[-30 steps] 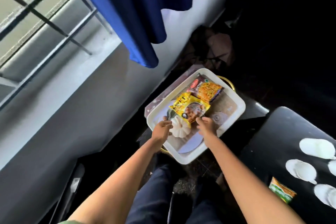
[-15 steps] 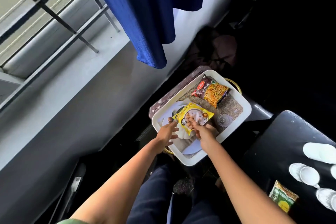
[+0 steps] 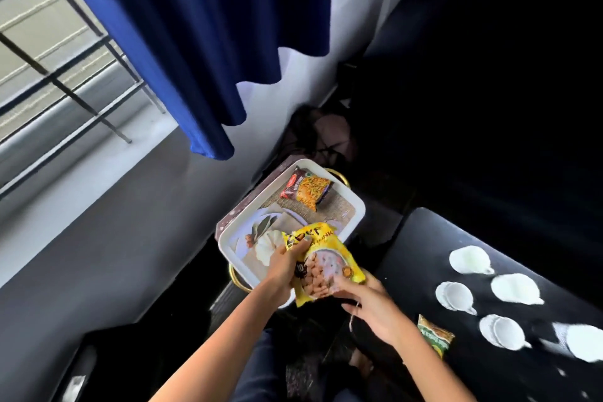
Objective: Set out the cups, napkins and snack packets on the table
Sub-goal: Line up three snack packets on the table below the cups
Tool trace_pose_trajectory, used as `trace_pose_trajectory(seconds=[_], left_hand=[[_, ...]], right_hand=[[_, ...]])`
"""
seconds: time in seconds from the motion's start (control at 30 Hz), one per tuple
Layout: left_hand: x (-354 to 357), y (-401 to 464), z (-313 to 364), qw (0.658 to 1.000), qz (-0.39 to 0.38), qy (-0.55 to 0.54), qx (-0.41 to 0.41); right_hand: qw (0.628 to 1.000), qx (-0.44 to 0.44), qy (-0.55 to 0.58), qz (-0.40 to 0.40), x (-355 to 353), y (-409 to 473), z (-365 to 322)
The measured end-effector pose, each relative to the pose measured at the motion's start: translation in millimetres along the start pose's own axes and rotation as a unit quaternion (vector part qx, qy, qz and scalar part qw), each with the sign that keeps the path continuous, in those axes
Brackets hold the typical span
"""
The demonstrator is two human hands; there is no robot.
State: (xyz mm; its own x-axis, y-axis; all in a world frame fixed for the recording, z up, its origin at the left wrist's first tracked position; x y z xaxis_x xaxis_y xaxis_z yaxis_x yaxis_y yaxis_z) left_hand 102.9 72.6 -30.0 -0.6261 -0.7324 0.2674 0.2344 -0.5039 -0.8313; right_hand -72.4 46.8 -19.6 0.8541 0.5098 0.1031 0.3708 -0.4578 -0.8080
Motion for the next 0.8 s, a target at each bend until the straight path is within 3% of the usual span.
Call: trace_pose_trajectory(seconds=[0.17, 0.33, 0.6, 0.8], left_hand=[[41.9, -39.8, -18.7, 0.990, -0.096, 0.093, 0.039], [78.9, -67.8, -47.8, 0.969, -0.172, 0.171, 0.051], [96.4, -89.4, -66.1, 0.949, -0.184, 0.237, 0.096], [103.1, -100.0, -78.7, 0.955, -0.178, 0.216, 0.097]], right_hand=[[0.995, -0.058, 0.045, 0.071, -65.4, -38.6, -6.3], [0.987, -0.125, 0.010, 0.100, -80.1, -65.5, -14.5], [0.979, -0.143, -0.035, 0.141, -109.1, -89.2, 4.8], [0.956, -0.178, -0.136, 0.187, -130.8, -104.9, 5.2]])
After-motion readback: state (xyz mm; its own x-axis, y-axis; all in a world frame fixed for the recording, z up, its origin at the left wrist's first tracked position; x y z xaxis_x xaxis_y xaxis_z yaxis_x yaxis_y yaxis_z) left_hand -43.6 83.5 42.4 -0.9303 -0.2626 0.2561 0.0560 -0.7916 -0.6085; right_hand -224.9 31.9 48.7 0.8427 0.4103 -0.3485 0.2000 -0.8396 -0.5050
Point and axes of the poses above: each hand's wrist, its own y-axis towards the middle knuckle, its own x-axis out of the palm, z = x × y, the point moved 4 cm from there along y, towards the middle knuckle, and after that the axes turned 14 degrees about -y, right-handed, at the moved point
